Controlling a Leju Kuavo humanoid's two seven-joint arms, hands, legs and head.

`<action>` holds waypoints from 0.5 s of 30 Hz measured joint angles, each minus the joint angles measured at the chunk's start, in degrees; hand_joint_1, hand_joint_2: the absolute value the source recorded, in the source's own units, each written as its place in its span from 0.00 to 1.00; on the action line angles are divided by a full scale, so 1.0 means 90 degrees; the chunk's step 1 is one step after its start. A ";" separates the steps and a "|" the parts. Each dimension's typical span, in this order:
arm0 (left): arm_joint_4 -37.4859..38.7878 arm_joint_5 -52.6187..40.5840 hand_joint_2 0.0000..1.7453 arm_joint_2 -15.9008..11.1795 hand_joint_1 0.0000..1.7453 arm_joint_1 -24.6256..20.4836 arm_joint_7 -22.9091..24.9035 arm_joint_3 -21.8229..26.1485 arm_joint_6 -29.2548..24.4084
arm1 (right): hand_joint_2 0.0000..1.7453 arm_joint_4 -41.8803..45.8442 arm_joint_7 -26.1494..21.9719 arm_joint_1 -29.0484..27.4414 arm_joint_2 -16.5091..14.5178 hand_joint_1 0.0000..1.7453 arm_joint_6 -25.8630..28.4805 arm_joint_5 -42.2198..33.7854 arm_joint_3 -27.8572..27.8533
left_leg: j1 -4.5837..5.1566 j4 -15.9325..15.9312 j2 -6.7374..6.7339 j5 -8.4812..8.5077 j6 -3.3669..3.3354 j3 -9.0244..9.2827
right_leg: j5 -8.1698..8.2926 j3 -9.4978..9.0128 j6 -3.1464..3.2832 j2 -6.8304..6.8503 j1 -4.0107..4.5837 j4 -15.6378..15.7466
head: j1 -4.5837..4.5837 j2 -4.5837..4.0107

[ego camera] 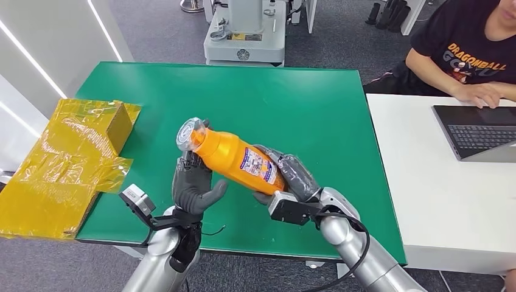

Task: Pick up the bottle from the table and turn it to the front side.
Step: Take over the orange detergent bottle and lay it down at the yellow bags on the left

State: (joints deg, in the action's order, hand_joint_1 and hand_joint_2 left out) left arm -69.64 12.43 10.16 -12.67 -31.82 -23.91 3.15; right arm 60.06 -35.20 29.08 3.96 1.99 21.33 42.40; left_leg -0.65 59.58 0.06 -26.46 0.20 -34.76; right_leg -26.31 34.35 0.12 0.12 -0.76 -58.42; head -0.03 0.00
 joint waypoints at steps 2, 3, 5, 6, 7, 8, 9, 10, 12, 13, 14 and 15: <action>0.0000 0.0001 1.00 0.0012 0.00 -0.0009 0.0019 0.0001 -0.0001 | 1.00 -0.0029 -0.0021 0.0025 0.0000 1.00 -0.0275 0.0018 0.0062 | 0.0000 0.0000 0.0000 0.0000 0.0000 0.0000 | 0.0000 0.0000 0.0000 0.0000 0.0000 0.0000 | 0.0000 0.0000; 0.0000 0.0001 1.00 0.0015 0.00 -0.0011 0.0027 0.0002 -0.0001 | 1.00 -0.0047 -0.0025 0.0038 0.0000 1.00 -0.0380 0.0026 0.0087 | 0.0000 0.0000 0.0000 0.0000 0.0000 0.0000 | 0.0000 0.0000 0.0000 0.0001 0.0000 0.0000 | -0.0001 0.0000; 0.0000 0.0001 1.00 0.0016 0.00 -0.0010 0.0042 0.0005 -0.0002 | 1.00 -0.0087 -0.0023 0.0068 0.0000 1.00 -0.0544 0.0039 0.0115 | 0.0000 0.0000 0.0000 0.0000 0.0000 -0.0001 | 0.0000 0.0000 0.0000 0.0001 0.0000 0.0000 | 0.0001 0.0000; 0.0000 0.0001 1.00 0.0016 0.00 -0.0010 0.0047 0.0007 -0.0002 | 1.00 -0.0106 -0.0019 0.0086 0.0000 1.00 -0.0611 0.0045 0.0122 | 0.0000 0.0000 0.0000 0.0000 0.0000 0.0000 | 0.0000 0.0000 0.0000 0.0001 0.0000 0.0000 | 0.0000 0.0000; 0.0000 0.0001 1.00 0.0017 0.00 -0.0010 0.0053 0.0009 -0.0003 | 1.00 -0.0127 -0.0013 0.0103 0.0000 1.00 -0.0665 0.0050 0.0131 | 0.0000 0.0000 0.0000 0.0000 0.0000 0.0000 | 0.0000 0.0000 0.0000 0.0000 0.0000 0.0000 | 0.0001 0.0000; 0.0000 -0.0001 1.00 0.0017 0.00 -0.0010 0.0059 0.0010 -0.0004 | 1.00 -0.0146 -0.0002 0.0122 0.0000 1.00 -0.0711 0.0053 0.0141 | 0.0000 0.0000 0.0000 0.0000 0.0000 0.0000 | 0.0000 0.0000 0.0000 0.0000 0.0000 0.0000 | 0.0001 0.0000; 0.0000 -0.0006 1.00 0.0017 0.00 -0.0008 0.0072 0.0014 -0.0007 | 1.00 -0.0166 0.0012 0.0141 0.0000 1.00 -0.0760 0.0060 0.0151 | 0.0000 0.0000 0.0000 0.0000 0.0000 0.0000 | 0.0000 0.0000 0.0000 0.0000 0.0000 0.0000 | 0.0000 0.0000; 0.0000 -0.0015 1.00 0.0018 0.00 -0.0006 0.0090 0.0019 -0.0012 | 1.00 -0.0188 0.0025 0.0162 0.0000 1.00 -0.0814 0.0075 0.0160 | 0.0000 0.0000 0.0000 0.0000 0.0000 0.0000 | 0.0000 0.0001 0.0000 0.0000 0.0000 0.0000 | 0.0000 0.0000; 0.0000 -0.0043 1.00 0.0020 0.00 0.0005 0.0125 0.0030 -0.0022 | 1.00 -0.0241 0.0043 0.0204 0.0000 1.00 -0.0932 0.0126 0.0167 | 0.0000 0.0000 0.0000 0.0000 0.0000 0.0000 | 0.0000 0.0000 0.0000 0.0000 0.0000 0.0000 | -0.0001 0.0000; 0.0000 -0.0057 1.00 0.0022 0.00 0.0014 0.0135 0.0035 -0.0029 | 1.00 -0.0270 0.0047 0.0220 0.0000 1.00 -0.0978 0.0152 0.0168 | 0.0000 0.0000 0.0000 0.0000 0.0000 0.0000 | 0.0000 0.0000 0.0000 0.0000 0.0000 0.0000 | 0.0000 0.0000; 0.0000 -0.0067 1.00 0.0024 0.00 0.0025 0.0141 0.0038 -0.0037 | 1.00 -0.0301 0.0049 0.0235 0.0000 1.00 -0.1013 0.0176 0.0168 | 0.0000 0.0000 0.0000 0.0000 0.0000 0.0000 | 0.0000 0.0000 0.0000 0.0000 0.0000 0.0000 | 0.0000 0.0000; 0.0000 -0.0075 1.00 0.0028 0.00 0.0034 0.0153 0.0043 -0.0051 | 1.00 -0.0329 0.0051 0.0248 0.0000 1.00 -0.1037 0.0195 0.0168 | 0.0000 0.0000 0.0000 0.0000 0.0000 0.0000 | 0.0000 0.0000 0.0000 0.0000 0.0000 0.0000 | 0.0000 0.0000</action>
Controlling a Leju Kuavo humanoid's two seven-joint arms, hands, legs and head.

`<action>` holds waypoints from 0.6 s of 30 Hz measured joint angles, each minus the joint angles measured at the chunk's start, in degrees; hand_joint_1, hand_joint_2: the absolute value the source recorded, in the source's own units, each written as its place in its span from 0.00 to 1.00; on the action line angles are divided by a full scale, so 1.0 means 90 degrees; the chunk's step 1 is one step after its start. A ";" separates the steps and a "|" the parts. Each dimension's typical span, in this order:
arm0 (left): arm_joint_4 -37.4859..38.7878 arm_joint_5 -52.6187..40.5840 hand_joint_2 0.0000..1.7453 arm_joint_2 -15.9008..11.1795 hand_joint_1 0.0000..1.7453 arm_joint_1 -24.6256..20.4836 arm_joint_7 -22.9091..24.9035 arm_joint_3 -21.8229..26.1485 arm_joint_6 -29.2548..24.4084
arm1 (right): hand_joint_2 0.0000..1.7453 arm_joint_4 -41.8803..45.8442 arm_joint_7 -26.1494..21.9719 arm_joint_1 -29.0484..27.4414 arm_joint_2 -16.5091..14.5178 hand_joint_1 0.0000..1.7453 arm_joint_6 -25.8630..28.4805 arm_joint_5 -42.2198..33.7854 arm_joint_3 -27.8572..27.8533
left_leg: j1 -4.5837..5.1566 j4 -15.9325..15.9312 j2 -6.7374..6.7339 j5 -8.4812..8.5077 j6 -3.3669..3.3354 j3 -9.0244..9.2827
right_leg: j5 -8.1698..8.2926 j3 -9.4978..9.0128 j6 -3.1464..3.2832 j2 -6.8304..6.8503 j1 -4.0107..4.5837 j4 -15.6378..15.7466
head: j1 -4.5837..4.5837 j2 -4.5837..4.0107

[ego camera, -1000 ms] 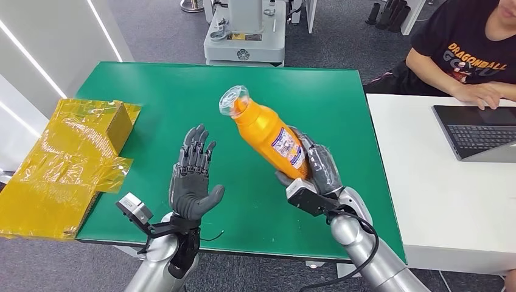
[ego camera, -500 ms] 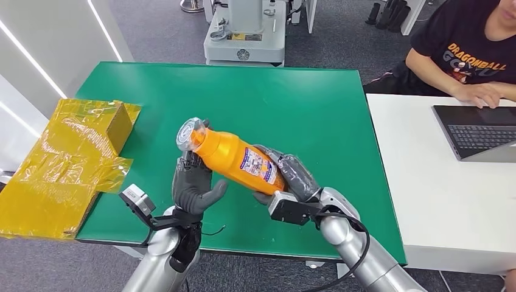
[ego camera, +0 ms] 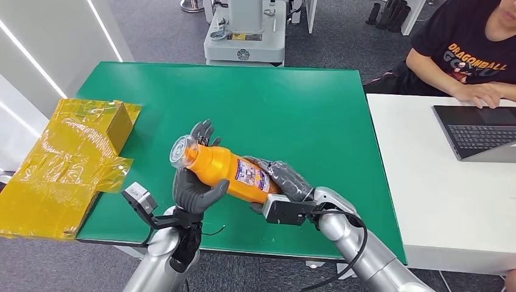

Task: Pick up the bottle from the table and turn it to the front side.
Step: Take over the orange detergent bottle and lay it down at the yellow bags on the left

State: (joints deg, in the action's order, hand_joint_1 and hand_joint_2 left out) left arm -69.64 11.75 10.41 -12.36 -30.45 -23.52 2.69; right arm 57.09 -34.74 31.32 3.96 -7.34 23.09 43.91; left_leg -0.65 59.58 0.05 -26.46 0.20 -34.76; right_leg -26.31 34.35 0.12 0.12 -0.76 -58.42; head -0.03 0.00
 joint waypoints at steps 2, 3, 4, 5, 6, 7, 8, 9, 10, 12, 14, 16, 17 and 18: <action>0.0000 -0.0019 1.00 0.0009 0.00 0.0016 0.0044 0.0016 -0.0033 | 1.00 -0.0055 -0.0001 0.0023 -0.0002 1.00 -0.0024 0.0042 0.0000 | 0.0000 0.0000 0.0000 0.0000 0.0000 0.0000 | 0.0000 0.0000 0.0000 0.0000 0.0000 0.0000 | 0.0000 0.0000; 0.0000 -0.0033 1.00 0.0013 0.00 0.0022 0.0077 0.0024 -0.0057 | 1.00 -0.0078 -0.0005 0.0030 -0.0005 1.00 -0.0021 0.0060 0.0000 | 0.0000 0.0000 0.0000 0.0000 0.0000 0.0000 | 0.0000 0.0000 0.0000 0.0000 0.0000 0.0000 | 0.0001 0.0000; 0.0000 -0.0050 1.00 0.0015 0.00 0.0026 0.0110 0.0030 -0.0078 | 1.00 -0.0099 -0.0010 0.0035 -0.0007 1.00 -0.0009 0.0077 0.0000 | 0.0000 0.0000 0.0000 0.0000 0.0000 0.0000 | 0.0000 0.0000 0.0000 0.0000 0.0000 0.0000 | 0.0000 0.0000; 0.0000 -0.0070 1.00 0.0015 0.00 0.0029 0.0142 0.0033 -0.0103 | 1.00 -0.0115 -0.0017 0.0037 -0.0010 1.00 0.0014 0.0097 0.0000 | 0.0000 0.0000 0.0000 0.0000 0.0000 0.0000 | 0.0000 0.0000 0.0000 0.0000 0.0000 0.0000 | 0.0000 0.0000; 0.0000 -0.0092 1.00 0.0016 0.00 0.0031 0.0172 0.0034 -0.0129 | 1.00 -0.0128 -0.0022 0.0038 -0.0014 1.00 0.0044 0.0117 0.0000 | 0.0000 0.0000 0.0000 0.0000 0.0000 -0.0001 | 0.0000 0.0000 0.0000 0.0000 0.0000 0.0000 | 0.0000 0.0000; 0.0000 -0.0116 1.00 0.0016 0.00 0.0031 0.0198 0.0035 -0.0146 | 1.00 -0.0138 -0.0026 0.0038 -0.0018 1.00 0.0075 0.0140 0.0000 | 0.0000 0.0000 0.0000 0.0000 0.0000 0.0000 | 0.0000 0.0000 0.0000 0.0000 0.0000 0.0000 | 0.0000 0.0000; 0.0000 -0.0141 1.00 0.0016 0.00 0.0031 0.0217 0.0035 -0.0161 | 1.00 -0.0146 -0.0030 0.0038 -0.0022 1.00 0.0106 0.0163 0.0000 | 0.0000 0.0000 0.0000 0.0000 0.0000 0.0000 | 0.0000 0.0000 0.0000 0.0000 0.0000 0.0000 | 0.0000 0.0000; 0.0000 -0.0168 1.00 0.0016 0.00 0.0031 0.0232 0.0035 -0.0172 | 1.00 -0.0150 -0.0032 0.0038 -0.0026 1.00 0.0128 0.0180 -0.0001 | 0.0000 0.0000 0.0000 0.0000 0.0000 0.0000 | 0.0000 0.0000 0.0000 0.0000 0.0000 0.0000 | 0.0000 0.0000; 0.0000 -0.0194 1.00 0.0016 0.00 0.0030 0.0243 0.0035 -0.0177 | 1.00 -0.0153 -0.0032 0.0038 -0.0028 1.00 0.0143 0.0192 -0.0002 | 0.0000 0.0000 0.0000 0.0000 0.0000 0.0000 | 0.0000 0.0000 0.0000 0.0000 0.0000 0.0000 | 0.0000 0.0000; 0.0000 -0.0251 1.00 0.0016 0.00 0.0028 0.0262 0.0035 -0.0184 | 1.00 -0.0153 -0.0035 0.0038 -0.0029 1.00 0.0153 0.0214 -0.0004 | 0.0000 0.0000 0.0000 0.0000 0.0000 0.0000 | 0.0000 0.0000 0.0000 0.0000 0.0000 0.0000 | 0.0000 0.0000; 0.0000 -0.0326 1.00 0.0014 0.00 0.0020 0.0282 0.0035 -0.0179 | 1.00 -0.0153 -0.0042 0.0038 -0.0029 1.00 0.0151 0.0249 -0.0005 | 0.0000 0.0000 0.0000 0.0000 0.0000 0.0000 | 0.0000 0.0000 0.0000 0.0000 0.0000 0.0000 | -0.0001 0.0000; 0.0000 -0.0420 1.00 0.0007 0.00 0.0001 0.0307 0.0035 -0.0169 | 1.00 -0.0153 -0.0052 0.0038 -0.0029 1.00 0.0148 0.0280 -0.0005 | 0.0000 0.0000 0.0000 0.0000 0.0000 0.0000 | 0.0000 0.0000 0.0000 0.0000 0.0000 0.0000 | -0.0001 0.0000; 0.0001 -0.0468 1.00 0.0000 0.00 -0.0012 0.0322 0.0035 -0.0166 | 1.00 -0.0153 -0.0058 0.0038 -0.0030 1.00 0.0148 0.0287 -0.0005 | 0.0000 0.0000 0.0000 0.0000 0.0000 0.0000 | 0.0000 0.0000 0.0000 0.0000 0.0000 0.0000 | 0.0000 0.0000; 0.0002 -0.0519 1.00 -0.0008 0.00 -0.0029 0.0344 0.0035 -0.0166 | 1.00 -0.0153 -0.0064 0.0037 -0.0033 1.00 0.0148 0.0293 -0.0005 | 0.0000 0.0000 0.0000 0.0000 0.0000 0.0000 | 0.0000 0.0000 0.0000 0.0000 0.0000 0.0000 | 0.0001 0.0000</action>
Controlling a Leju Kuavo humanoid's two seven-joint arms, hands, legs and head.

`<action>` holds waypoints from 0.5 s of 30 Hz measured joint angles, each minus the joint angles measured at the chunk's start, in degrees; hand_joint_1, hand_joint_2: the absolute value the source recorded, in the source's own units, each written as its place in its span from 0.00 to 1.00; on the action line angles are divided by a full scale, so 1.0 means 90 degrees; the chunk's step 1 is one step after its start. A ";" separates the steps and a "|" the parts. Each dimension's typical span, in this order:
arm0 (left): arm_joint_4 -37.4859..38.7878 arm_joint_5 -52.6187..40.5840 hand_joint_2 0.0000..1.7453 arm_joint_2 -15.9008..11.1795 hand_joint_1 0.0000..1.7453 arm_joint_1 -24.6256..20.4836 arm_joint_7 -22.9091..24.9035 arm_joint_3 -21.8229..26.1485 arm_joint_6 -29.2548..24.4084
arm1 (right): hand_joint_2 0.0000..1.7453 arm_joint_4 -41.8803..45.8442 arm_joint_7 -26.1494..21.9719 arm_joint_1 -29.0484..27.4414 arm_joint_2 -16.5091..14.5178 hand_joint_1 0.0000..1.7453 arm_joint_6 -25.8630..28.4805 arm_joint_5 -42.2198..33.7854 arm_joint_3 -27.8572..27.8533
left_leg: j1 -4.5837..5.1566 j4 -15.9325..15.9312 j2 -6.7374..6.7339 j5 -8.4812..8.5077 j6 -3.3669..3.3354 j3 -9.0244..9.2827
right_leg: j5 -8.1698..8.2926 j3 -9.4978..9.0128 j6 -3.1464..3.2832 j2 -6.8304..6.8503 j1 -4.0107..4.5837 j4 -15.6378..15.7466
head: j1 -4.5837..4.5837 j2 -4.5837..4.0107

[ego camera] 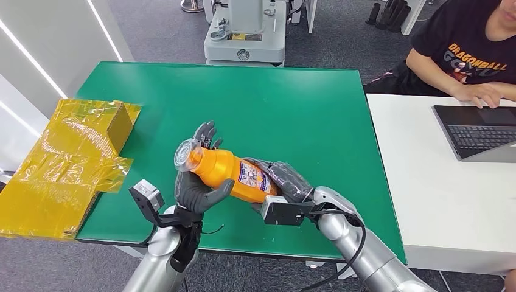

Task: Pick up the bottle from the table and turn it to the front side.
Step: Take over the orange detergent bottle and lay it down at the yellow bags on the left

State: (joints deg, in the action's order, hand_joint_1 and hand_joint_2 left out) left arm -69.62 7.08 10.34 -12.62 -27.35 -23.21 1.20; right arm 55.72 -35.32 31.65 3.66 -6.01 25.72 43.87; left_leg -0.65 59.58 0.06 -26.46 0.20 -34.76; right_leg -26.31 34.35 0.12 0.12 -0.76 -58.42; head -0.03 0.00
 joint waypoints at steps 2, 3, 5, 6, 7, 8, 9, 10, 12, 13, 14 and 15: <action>0.0014 -0.0112 1.00 -0.0021 0.00 -0.0053 0.0050 0.0000 -0.0004 | 1.00 0.0001 -0.0013 0.0000 -0.0013 1.00 0.0007 0.0008 -0.0002 | 0.0000 0.0000 0.0000 0.0000 0.0000 0.0000 | 0.0000 0.0000 0.0000 0.0000 0.0000 0.0000 | 0.0000 0.0000; 0.0025 -0.0163 1.00 -0.0031 0.00 -0.0091 0.0074 0.0000 -0.0005 | 1.00 0.0002 -0.0019 0.0001 -0.0023 1.00 0.0013 0.0011 -0.0008 | 0.0000 0.0000 0.0000 0.0000 0.0000 0.0000 | 0.0000 0.0000 0.0000 0.0000 0.0000 0.0000 | -0.0001 0.0000; 0.0056 -0.0229 1.00 -0.0050 0.00 -0.0199 0.0118 0.0000 -0.0006 | 1.00 0.0005 -0.0029 0.0012 -0.0049 1.00 0.0022 0.0013 -0.0022 | 0.0000 0.0000 0.0000 0.0000 0.0000 0.0000 | 0.0000 0.0000 0.0000 0.0000 0.0000 -0.0001 | -0.0001 0.0000; 0.0072 -0.0243 1.00 -0.0060 0.10 -0.0261 0.0137 0.0000 -0.0004 | 1.00 0.0006 -0.0034 0.0020 -0.0063 1.00 0.0022 0.0013 -0.0029 | 0.0000 0.0000 0.0000 0.0000 0.0000 0.0000 | 0.0000 0.0000 0.0000 0.0000 0.0000 -0.0001 | -0.0001 0.0000; 0.0090 -0.0250 1.00 -0.0068 0.35 -0.0322 0.0154 0.0000 -0.0002 | 1.00 0.0007 -0.0038 0.0030 -0.0075 1.00 0.0019 0.0013 -0.0035 | 0.0000 0.0000 0.0000 0.0000 0.0000 0.0000 | 0.0000 0.0000 0.0000 0.0000 0.0000 -0.0001 | -0.0001 0.0000; 0.0110 -0.0253 1.00 -0.0074 0.60 -0.0373 0.0167 0.0000 0.0001 | 1.00 0.0006 -0.0039 0.0041 -0.0086 1.00 0.0013 0.0015 -0.0044 | 0.0000 0.0000 0.0000 0.0001 0.0000 0.0000 | 0.0000 0.0000 0.0000 0.0000 0.0000 -0.0001 | -0.0001 0.0000; 0.0127 -0.0254 1.00 -0.0077 0.85 -0.0414 0.0171 0.0000 0.0002 | 1.00 0.0005 -0.0038 0.0051 -0.0097 1.00 0.0006 0.0018 -0.0053 | 0.0000 0.0000 0.0000 0.0001 0.0000 0.0000 | 0.0000 0.0000 0.0000 0.0000 0.0000 -0.0001 | -0.0001 0.0000; 0.0146 -0.0254 1.00 -0.0078 1.00 -0.0449 0.0171 0.0000 0.0004 | 1.00 0.0002 -0.0038 0.0065 -0.0106 1.00 -0.0004 0.0020 -0.0062 | 0.0000 0.0000 0.0000 0.0001 0.0000 0.0000 | 0.0000 0.0000 0.0000 0.0000 0.0000 -0.0001 | -0.0001 0.0000; 0.0178 -0.0238 1.00 -0.0080 1.00 -0.0509 0.0171 0.0000 0.0013 | 1.00 -0.0011 -0.0038 0.0101 -0.0124 1.00 -0.0031 0.0021 -0.0073 | 0.0000 0.0000 0.0000 0.0001 0.0000 0.0000 | 0.0000 0.0000 0.0000 0.0000 0.0000 -0.0001 | 0.0000 0.0000; 0.0188 -0.0226 1.00 -0.0082 1.00 -0.0536 0.0171 0.0000 0.0020 | 1.00 -0.0025 -0.0043 0.0123 -0.0134 1.00 -0.0049 0.0021 -0.0079 | 0.0000 0.0000 0.0000 0.0001 0.0000 0.0000 | 0.0000 0.0000 0.0000 0.0000 0.0000 -0.0001 | 0.0000 0.0000; 0.0194 -0.0215 1.00 -0.0086 1.00 -0.0559 0.0172 0.0000 0.0026 | 1.00 -0.0041 -0.0052 0.0146 -0.0144 1.00 -0.0067 0.0020 -0.0085 | 0.0000 0.0000 0.0000 0.0001 0.0000 0.0000 | 0.0000 0.0000 0.0000 -0.0001 0.0000 -0.0001 | 0.0000 0.0000; 0.0195 -0.0208 1.00 -0.0091 1.00 -0.0577 0.0174 0.0000 0.0029 | 1.00 -0.0061 -0.0063 0.0170 -0.0153 1.00 -0.0083 0.0020 -0.0090 | 0.0000 0.0000 0.0000 0.0001 0.0000 0.0000 | 0.0000 0.0000 0.0000 -0.0001 0.0000 -0.0001 | -0.0001 0.0000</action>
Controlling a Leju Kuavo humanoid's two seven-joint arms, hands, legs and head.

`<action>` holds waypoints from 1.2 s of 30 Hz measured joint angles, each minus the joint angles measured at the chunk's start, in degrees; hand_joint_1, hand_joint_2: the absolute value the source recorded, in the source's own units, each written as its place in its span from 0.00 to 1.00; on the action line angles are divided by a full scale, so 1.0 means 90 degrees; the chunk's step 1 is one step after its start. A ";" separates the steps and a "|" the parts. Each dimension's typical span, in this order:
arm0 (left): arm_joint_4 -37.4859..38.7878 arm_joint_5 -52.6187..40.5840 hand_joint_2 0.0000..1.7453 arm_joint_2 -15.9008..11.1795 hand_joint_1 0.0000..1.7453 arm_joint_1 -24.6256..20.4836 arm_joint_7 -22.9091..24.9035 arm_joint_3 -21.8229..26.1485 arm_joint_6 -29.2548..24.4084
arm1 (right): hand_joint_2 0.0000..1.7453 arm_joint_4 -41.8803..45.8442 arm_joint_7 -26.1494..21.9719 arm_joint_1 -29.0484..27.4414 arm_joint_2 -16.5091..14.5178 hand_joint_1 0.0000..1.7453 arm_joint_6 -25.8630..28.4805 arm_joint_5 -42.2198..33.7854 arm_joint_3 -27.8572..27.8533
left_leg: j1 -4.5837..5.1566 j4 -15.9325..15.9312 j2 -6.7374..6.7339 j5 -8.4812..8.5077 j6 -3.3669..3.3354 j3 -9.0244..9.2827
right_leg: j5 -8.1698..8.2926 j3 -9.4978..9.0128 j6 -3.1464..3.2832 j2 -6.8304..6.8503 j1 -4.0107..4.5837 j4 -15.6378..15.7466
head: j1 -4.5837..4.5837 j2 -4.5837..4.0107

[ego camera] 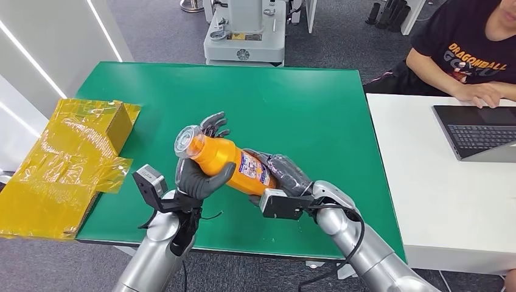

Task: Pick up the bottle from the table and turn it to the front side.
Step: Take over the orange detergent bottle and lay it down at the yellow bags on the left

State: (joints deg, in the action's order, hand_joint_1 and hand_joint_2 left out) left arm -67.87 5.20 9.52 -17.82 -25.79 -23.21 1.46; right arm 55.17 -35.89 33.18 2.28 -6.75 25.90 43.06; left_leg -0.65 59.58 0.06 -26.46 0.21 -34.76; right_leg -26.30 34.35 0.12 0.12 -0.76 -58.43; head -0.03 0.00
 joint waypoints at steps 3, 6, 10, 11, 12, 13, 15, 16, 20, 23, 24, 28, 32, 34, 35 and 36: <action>0.0000 0.0012 1.00 -0.0022 1.00 -0.0040 0.0031 0.0004 0.0004 | 1.00 -0.0062 -0.0029 0.0069 -0.0006 1.00 -0.0028 0.0000 -0.0005 | 0.0000 0.0000 0.0000 0.0000 0.0000 0.0000 | 0.0000 0.0000 0.0000 0.0001 0.0000 0.0000 | -0.0001 0.0000; 0.0001 0.0014 1.00 -0.0039 1.00 -0.0072 0.0058 0.0009 0.0009 | 1.00 -0.0116 -0.0045 0.0110 -0.0009 1.00 -0.0040 0.0000 -0.0005 | 0.0000 0.0000 0.0000 0.0000 0.0000 0.0000 | 0.0000 0.0000 0.0000 0.0000 0.0000 0.0000 | -0.0001 0.0000; 0.0020 0.0002 1.00 -0.0042 1.00 -0.0127 0.0081 0.0012 0.0015 | 1.00 -0.0137 -0.0053 0.0115 -0.0016 1.00 -0.0015 0.0001 -0.0005 | 0.0000 0.0000 0.0000 0.0000 0.0000 0.0000 | 0.0000 0.0000 0.0000 0.0001 0.0000 0.0000 | 0.0000 0.0000; 0.0027 0.0001 1.00 -0.0042 1.00 -0.0141 0.0090 0.0012 0.0019 | 1.00 -0.0139 -0.0053 0.0114 -0.0016 1.00 -0.0009 0.0002 -0.0005 | 0.0000 0.0000 0.0000 0.0000 0.0000 0.0000 | 0.0000 0.0000 0.0000 0.0001 0.0000 0.0000 | 0.0000 0.0000; 0.0033 -0.0001 1.00 -0.0042 1.00 -0.0153 0.0100 0.0012 0.0025 | 1.00 -0.0140 -0.0052 0.0112 -0.0016 1.00 -0.0010 0.0001 -0.0005 | 0.0000 0.0000 0.0000 0.0000 0.0000 0.0001 | 0.0000 0.0000 0.0000 0.0000 0.0000 0.0000 | -0.0001 0.0000; 0.0040 -0.0001 1.00 -0.0042 1.00 -0.0162 0.0106 0.0012 0.0032 | 1.00 -0.0141 -0.0049 0.0110 -0.0016 1.00 -0.0019 -0.0005 -0.0005 | 0.0000 0.0000 0.0000 0.0000 0.0000 0.0001 | 0.0000 0.0000 0.0000 0.0000 0.0000 0.0000 | 0.0000 0.0000; 0.0051 -0.0001 1.00 -0.0042 1.00 -0.0171 0.0113 0.0012 0.0049 | 1.00 -0.0141 -0.0042 0.0103 -0.0016 1.00 -0.0040 -0.0022 -0.0005 | 0.0000 0.0001 -0.0001 0.0000 0.0000 0.0001 | 0.0000 0.0001 0.0000 0.0000 0.0000 0.0000 | 0.0001 0.0000; 0.0053 -0.0001 1.00 -0.0042 1.00 -0.0173 0.0116 0.0012 0.0056 | 1.00 -0.0141 -0.0038 0.0099 -0.0016 0.83 -0.0046 -0.0030 -0.0006 | 0.0000 0.0001 -0.0001 0.0000 0.0000 0.0001 | 0.0000 0.0001 0.0000 0.0000 0.0000 0.0001 | 0.0001 0.0000; 0.0065 -0.0030 1.00 -0.0042 1.00 -0.0173 0.0126 0.0012 0.0082 | 1.00 -0.0135 0.0004 0.0064 -0.0016 0.08 0.0017 -0.0026 -0.0022 | 0.0000 0.0001 -0.0001 0.0000 0.0000 0.0001 | 0.0000 0.0001 0.0000 0.0000 0.0000 0.0001 | -0.0001 0.0000; 0.0076 -0.0079 1.00 -0.0057 1.00 -0.0176 0.0137 0.0025 0.0086 | 1.00 -0.0092 0.0057 -0.0011 -0.0016 0.00 0.0136 -0.0018 -0.0042 | 0.0000 0.0001 -0.0001 0.0000 0.0000 0.0001 | 0.0000 0.0001 0.0000 0.0000 0.0000 0.0001 | -0.0001 0.0000; 0.0078 -0.0092 1.00 -0.0069 1.00 -0.0177 0.0140 0.0039 0.0085 | 1.00 -0.0062 0.0075 -0.0048 -0.0016 0.00 0.0187 -0.0018 -0.0060 | 0.0000 0.0000 -0.0001 0.0000 0.0000 0.0001 | 0.0000 0.0002 0.0000 0.0000 0.0000 0.0000 | 0.0000 0.0000; 0.0080 -0.0135 1.00 -0.0112 1.00 -0.0178 0.0141 0.0103 0.0066 | 1.00 0.0121 0.0149 -0.0196 -0.0016 0.00 0.0404 -0.0023 -0.0174 | 0.0000 0.0000 -0.0001 0.0000 0.0000 0.0001 | 0.0000 0.0002 0.0000 0.0000 0.0000 0.0000 | -0.0001 0.0000; 0.0080 -0.0177 1.00 -0.0154 1.00 -0.0176 0.0147 0.0168 0.0010 | 1.00 0.0337 0.0237 -0.0324 -0.0016 0.00 0.0623 -0.0020 -0.0274 | 0.0000 0.0000 -0.0001 0.0000 0.0000 0.0000 | 0.0000 0.0001 0.0000 -0.0001 0.0000 0.0000 | 0.0000 0.0000; 0.0080 -0.0195 1.00 -0.0181 1.00 -0.0176 0.0152 0.0207 -0.0047 | 1.00 0.0438 0.0280 -0.0376 -0.0016 0.00 0.0747 -0.0034 -0.0324 | 0.0000 0.0000 0.0000 0.0000 0.0000 0.0000 | 0.0000 0.0001 0.0000 0.0000 0.0000 0.0000 | 0.0001 0.0000; 0.0080 -0.0206 1.00 -0.0196 1.00 -0.0176 0.0152 0.0231 -0.0079 | 1.00 0.0486 0.0295 -0.0397 -0.0016 0.00 0.0813 -0.0047 -0.0345 | 0.0000 0.0000 0.0000 0.0000 0.0000 0.0000 | 0.0000 0.0001 0.0000 0.0000 0.0000 0.0000 | 0.0001 0.0000; 0.0080 -0.0217 1.00 -0.0211 1.00 -0.0176 0.0153 0.0259 -0.0111 | 1.00 0.0531 0.0301 -0.0415 -0.0016 0.00 0.0871 -0.0064 -0.0365 | 0.0000 0.0000 -0.0001 0.0000 0.0000 0.0000 | 0.0000 0.0001 0.0000 -0.0001 0.0000 0.0000 | 0.0000 0.0000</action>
State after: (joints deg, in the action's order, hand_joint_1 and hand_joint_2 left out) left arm -67.14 3.25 7.62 -19.40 -24.41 -20.88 0.46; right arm 59.95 -33.18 29.45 2.14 1.09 25.33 39.77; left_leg -0.65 59.58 0.05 -26.46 0.21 -34.75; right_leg -26.30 34.36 0.13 0.11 -0.76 -58.43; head -0.03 0.00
